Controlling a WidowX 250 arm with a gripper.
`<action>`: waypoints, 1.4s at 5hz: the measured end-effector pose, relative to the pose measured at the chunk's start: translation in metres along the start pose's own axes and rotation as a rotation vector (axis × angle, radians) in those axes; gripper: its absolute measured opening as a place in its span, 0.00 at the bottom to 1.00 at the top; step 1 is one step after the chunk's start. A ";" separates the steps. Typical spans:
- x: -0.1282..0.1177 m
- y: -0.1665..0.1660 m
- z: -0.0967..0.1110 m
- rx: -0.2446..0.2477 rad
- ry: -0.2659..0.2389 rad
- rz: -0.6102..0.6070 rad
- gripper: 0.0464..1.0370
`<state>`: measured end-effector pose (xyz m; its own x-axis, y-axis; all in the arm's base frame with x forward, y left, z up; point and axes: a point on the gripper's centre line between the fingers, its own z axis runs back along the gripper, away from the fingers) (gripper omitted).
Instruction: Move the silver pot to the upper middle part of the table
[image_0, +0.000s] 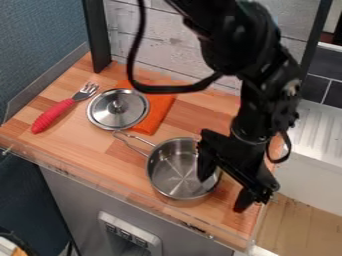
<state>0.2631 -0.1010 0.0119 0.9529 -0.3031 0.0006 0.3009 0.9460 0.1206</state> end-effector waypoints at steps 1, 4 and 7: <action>-0.003 -0.006 -0.012 -0.031 0.032 0.020 0.92; -0.009 -0.005 -0.003 -0.047 0.000 0.021 0.11; 0.034 0.021 0.054 0.048 -0.147 -0.074 0.03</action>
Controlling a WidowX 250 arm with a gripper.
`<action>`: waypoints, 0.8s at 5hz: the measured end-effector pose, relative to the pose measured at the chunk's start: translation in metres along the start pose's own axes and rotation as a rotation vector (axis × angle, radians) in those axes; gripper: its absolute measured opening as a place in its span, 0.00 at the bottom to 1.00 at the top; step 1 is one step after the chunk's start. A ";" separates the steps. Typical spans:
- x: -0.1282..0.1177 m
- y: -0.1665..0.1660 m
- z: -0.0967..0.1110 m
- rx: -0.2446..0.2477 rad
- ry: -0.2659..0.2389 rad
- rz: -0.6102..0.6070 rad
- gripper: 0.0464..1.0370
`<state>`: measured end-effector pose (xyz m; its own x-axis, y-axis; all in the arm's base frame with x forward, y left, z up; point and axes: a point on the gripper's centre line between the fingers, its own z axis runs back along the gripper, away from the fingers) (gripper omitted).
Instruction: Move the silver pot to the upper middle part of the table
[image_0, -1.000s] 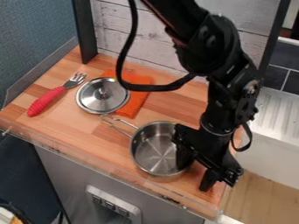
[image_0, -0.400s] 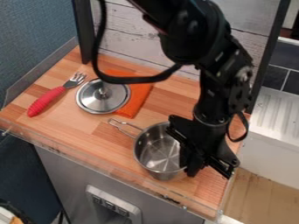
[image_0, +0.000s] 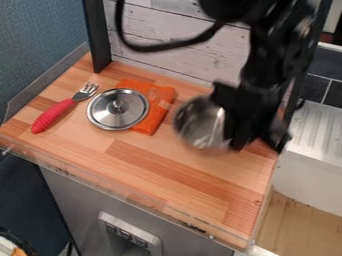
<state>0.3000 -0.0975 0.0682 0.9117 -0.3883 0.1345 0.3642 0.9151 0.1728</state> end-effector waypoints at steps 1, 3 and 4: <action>0.024 0.014 -0.002 0.055 -0.001 -0.022 0.03; 0.042 0.038 -0.050 0.080 0.115 -0.011 0.03; 0.044 0.044 -0.062 0.077 0.132 -0.001 0.03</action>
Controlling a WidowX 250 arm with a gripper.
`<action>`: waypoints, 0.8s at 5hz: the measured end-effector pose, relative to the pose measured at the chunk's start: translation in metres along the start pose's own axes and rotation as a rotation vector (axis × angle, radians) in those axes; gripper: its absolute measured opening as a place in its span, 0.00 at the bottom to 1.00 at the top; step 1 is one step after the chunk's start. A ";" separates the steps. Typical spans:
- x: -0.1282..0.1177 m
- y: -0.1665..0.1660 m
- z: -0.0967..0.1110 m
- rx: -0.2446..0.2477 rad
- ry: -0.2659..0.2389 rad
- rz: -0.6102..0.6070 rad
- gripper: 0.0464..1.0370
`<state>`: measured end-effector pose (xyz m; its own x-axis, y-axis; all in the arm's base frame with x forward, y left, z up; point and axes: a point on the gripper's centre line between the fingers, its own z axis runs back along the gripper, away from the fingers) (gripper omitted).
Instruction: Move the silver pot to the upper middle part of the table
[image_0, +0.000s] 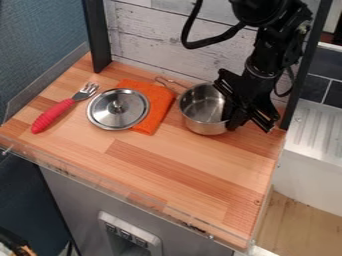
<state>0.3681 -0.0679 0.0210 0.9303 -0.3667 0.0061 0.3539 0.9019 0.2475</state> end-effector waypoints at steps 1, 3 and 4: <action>-0.003 -0.001 -0.007 -0.011 0.029 0.003 0.05; -0.004 -0.004 -0.007 -0.056 0.033 0.017 0.51; -0.003 0.010 0.020 -0.085 -0.029 0.086 0.82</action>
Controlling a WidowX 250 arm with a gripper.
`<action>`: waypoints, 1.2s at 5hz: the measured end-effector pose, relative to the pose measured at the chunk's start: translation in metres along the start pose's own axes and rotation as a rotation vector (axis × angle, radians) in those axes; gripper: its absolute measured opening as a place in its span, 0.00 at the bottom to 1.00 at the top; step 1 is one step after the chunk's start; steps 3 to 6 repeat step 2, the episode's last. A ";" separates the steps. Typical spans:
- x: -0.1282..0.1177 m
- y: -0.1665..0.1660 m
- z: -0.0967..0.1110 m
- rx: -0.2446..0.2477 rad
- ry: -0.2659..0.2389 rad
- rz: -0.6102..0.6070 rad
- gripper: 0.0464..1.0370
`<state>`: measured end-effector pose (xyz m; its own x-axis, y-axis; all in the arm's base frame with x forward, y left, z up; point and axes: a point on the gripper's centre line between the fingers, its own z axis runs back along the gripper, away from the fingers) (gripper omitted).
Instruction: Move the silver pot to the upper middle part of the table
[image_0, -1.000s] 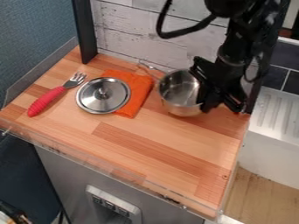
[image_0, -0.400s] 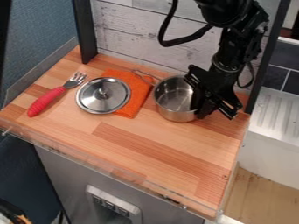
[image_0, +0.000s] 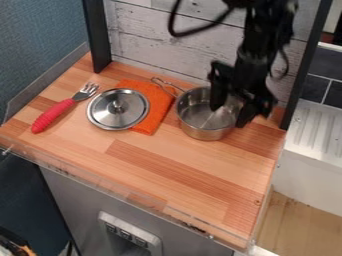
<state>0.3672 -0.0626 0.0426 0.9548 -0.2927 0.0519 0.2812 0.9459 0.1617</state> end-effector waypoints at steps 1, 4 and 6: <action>-0.006 0.004 0.007 -0.035 0.008 0.033 0.98; -0.010 0.008 0.006 -0.066 0.028 0.056 0.97; -0.010 0.008 0.006 -0.066 0.028 0.056 0.97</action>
